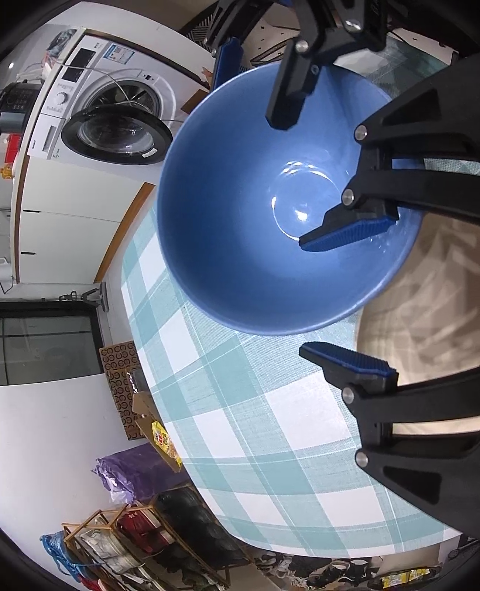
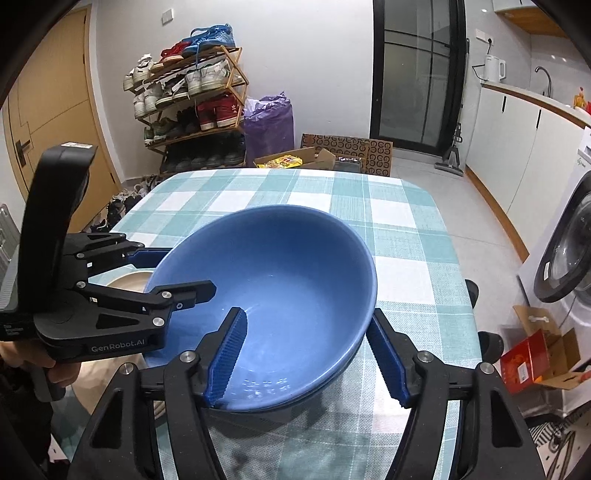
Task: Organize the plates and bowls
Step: 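Open both grippers to release the nested bowl, then close both grippers on the rim of the nested light blue bowls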
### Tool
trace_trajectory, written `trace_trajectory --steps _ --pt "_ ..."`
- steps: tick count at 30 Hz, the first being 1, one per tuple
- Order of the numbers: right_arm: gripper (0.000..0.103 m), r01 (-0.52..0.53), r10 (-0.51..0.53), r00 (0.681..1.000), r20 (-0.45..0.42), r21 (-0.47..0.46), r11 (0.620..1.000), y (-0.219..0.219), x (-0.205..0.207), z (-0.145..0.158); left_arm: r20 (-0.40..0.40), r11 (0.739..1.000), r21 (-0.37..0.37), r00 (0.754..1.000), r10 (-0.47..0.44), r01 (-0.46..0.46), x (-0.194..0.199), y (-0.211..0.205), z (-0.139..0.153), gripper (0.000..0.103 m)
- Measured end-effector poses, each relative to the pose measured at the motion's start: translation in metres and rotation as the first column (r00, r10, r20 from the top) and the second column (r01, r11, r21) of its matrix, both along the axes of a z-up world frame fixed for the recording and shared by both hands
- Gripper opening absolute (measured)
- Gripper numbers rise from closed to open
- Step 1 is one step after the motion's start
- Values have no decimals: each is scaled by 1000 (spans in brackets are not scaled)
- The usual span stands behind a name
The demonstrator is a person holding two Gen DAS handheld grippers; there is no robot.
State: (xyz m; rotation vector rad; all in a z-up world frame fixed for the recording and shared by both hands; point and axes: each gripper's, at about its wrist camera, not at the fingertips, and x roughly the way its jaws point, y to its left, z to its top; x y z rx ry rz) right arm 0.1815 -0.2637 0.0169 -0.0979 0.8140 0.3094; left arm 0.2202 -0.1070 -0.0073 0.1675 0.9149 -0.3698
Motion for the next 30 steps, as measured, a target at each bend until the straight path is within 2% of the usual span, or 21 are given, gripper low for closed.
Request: trace_trajectory --steps 3,8,12,14,17,19,22,24,29,30 --pt "68 -5 5 1000 -2 16 1000 -3 1 1 -9 1000 -4 1000 7 -7 2 3 -2 58" --pt "69 22 -23 999 23 39 999 -16 0 5 -7 999 -15 1000 28 -28 3 9 -1 59" --pt "78 58 -59 998 22 56 997 -29 3 7 -13 998 -39 998 56 -56 7 17 1 60" --pt "79 71 -71 997 7 83 994 -35 4 6 -25 996 -64 998 60 -62 8 20 1 61" --pt "86 83 -81 997 -20 135 987 -42 7 2 -50 992 -109 997 63 -68 10 23 2 69" --pt "86 89 -85 996 -32 153 984 -45 8 -1 -44 990 -125 997 61 -66 9 24 3 75" --pt "87 99 -89 994 -63 173 980 -46 10 -8 -49 990 -127 997 63 -68 9 23 2 77" --pt "87 110 -97 992 -77 184 977 -47 11 -12 -58 989 -125 996 69 -75 10 22 0 82" --pt "87 131 -104 987 -124 235 963 -50 16 -23 -80 986 -149 995 65 -76 12 21 -2 85" --pt "87 135 -106 986 -131 241 961 -50 17 -24 -82 985 -154 995 65 -77 12 20 -2 94"
